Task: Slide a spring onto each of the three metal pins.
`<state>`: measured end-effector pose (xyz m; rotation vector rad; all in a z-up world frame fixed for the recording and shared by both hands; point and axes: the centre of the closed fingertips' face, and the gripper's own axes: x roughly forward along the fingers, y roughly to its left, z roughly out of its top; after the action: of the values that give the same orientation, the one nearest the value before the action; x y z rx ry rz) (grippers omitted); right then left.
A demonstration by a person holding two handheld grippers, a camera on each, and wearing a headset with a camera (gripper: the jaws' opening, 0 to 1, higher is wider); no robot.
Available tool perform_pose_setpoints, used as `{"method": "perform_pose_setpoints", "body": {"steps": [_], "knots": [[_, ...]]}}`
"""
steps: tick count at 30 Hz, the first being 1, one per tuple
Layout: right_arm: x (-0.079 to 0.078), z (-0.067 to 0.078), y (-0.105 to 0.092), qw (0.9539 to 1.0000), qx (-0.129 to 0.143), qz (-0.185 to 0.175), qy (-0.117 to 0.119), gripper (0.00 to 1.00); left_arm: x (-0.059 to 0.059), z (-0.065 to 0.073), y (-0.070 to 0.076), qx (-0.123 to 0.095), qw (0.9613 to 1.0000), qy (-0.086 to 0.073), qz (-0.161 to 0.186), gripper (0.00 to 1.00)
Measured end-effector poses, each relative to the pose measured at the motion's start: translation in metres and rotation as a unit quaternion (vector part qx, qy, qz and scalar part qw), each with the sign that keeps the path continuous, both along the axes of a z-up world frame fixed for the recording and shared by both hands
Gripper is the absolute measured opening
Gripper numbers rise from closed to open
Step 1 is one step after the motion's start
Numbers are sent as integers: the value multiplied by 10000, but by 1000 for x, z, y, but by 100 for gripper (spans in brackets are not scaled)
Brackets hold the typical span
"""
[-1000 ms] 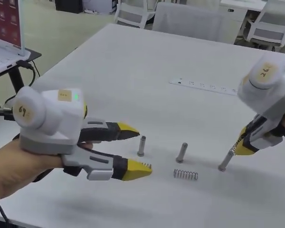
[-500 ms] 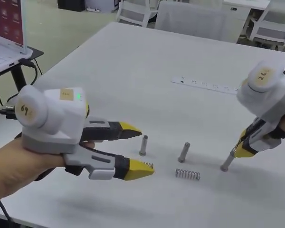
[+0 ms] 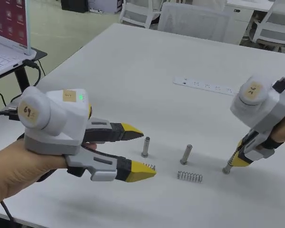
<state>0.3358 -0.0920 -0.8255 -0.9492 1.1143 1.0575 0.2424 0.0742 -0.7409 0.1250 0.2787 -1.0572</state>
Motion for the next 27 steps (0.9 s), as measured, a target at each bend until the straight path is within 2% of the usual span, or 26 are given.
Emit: {"method": "perform_pose_setpoints", "body": {"steps": [9, 23, 27], "knots": [[2, -12, -1, 10000, -25, -14, 47, 9, 0, 0, 0, 8, 10000, 1, 20, 46], [-2, -20, 0, 9999, -53, -7, 95, 9, 0, 0, 1, -5, 10000, 11, 42, 46], [-3, -21, 0, 9999, -23, 2, 113, 13, 0, -1, 2, -10, 10000, 19, 42, 46]]}}
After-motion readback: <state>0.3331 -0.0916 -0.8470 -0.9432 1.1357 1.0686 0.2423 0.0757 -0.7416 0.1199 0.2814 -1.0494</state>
